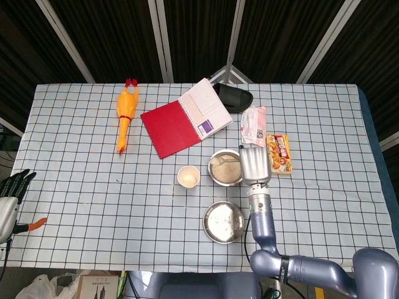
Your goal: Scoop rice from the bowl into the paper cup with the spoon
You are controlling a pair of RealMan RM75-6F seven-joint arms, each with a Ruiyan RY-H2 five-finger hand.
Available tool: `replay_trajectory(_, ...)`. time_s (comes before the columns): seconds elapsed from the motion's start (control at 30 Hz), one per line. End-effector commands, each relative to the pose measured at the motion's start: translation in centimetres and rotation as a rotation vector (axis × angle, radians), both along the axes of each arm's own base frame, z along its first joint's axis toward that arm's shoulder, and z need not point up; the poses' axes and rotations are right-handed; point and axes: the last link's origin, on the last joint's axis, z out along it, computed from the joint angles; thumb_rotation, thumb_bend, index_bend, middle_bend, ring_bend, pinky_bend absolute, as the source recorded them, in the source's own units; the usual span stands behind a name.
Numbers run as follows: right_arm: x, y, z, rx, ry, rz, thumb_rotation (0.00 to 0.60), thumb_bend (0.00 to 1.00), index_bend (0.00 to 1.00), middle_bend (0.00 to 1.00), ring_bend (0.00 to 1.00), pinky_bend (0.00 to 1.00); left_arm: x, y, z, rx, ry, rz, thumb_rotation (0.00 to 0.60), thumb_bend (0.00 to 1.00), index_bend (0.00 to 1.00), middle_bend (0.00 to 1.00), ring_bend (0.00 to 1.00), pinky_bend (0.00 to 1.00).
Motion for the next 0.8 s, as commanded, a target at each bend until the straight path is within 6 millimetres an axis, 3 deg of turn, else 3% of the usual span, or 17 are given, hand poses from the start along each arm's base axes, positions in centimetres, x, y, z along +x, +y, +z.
replay_trajectory(0.03,1.3,0.5,-0.6,0.012,0.004,0.021,0.6,0.5,0.67,0.92,0.98,0.88,0.0,0.0,0.0,-0.001,-0.005,0.002,0.6,0.0,0.0,0.0,0.0,0.0)
replay_trajectory(0.37,3.8,1.8,-3.1,0.05,0.044,0.086,0.6,0.5,0.67,0.92,0.98,0.88,-0.1,0.0,0.1,-0.002,-0.015,0.006,0.6,0.0,0.0,0.0,0.0,0.0)
replay_trajectory(0.8,3.9,2.5,-4.3,0.024,0.127,0.177,0.6,0.5,0.67,0.92,0.98,0.88,-0.1,0.0,0.1,-0.004,-0.018,0.009,0.6,0.0,0.0,0.0,0.0,0.0)
